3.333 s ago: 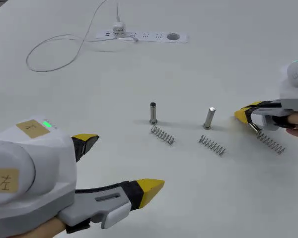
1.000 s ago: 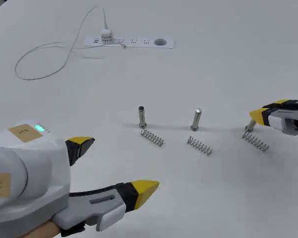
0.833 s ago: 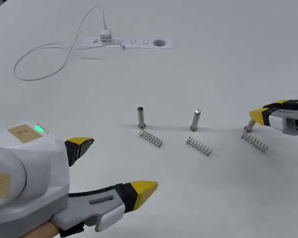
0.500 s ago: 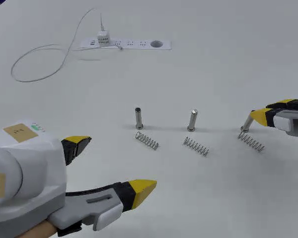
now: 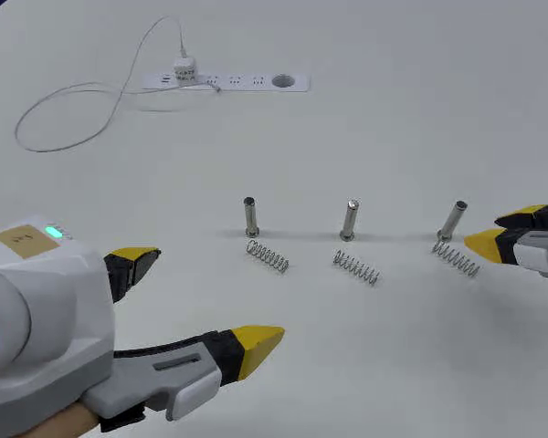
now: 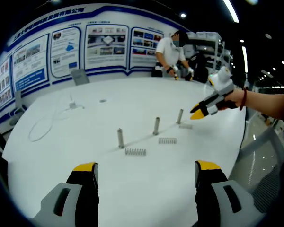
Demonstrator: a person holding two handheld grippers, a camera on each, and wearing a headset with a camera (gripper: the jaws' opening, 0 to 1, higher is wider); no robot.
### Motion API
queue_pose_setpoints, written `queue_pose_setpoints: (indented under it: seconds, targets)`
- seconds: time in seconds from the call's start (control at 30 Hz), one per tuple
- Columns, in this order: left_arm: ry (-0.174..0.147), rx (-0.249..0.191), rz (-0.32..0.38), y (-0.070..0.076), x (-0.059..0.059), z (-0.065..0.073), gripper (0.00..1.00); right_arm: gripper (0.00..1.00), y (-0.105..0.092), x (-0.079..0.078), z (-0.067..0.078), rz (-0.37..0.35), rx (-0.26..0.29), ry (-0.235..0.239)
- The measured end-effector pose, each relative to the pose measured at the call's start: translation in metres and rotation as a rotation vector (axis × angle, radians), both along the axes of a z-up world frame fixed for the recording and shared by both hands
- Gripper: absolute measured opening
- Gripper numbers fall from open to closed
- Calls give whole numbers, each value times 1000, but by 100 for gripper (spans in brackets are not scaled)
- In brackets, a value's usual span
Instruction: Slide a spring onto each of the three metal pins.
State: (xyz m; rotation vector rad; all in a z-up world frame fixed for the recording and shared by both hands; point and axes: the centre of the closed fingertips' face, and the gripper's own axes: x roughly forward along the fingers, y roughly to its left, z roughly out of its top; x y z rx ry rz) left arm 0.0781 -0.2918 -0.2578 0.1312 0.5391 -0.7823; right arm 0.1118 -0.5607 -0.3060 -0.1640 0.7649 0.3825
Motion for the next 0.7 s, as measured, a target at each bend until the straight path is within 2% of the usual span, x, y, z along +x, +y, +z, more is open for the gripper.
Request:
queue_pose_setpoints:
  seconds: [0.37,0.7]
  targets:
    - [-13,-5,3,1,1,2,85,27,6,-9,-23,65,-16,63]
    - [-10,-4,6,2,1,1,83,20,8,-14,-41,94,-28,89]
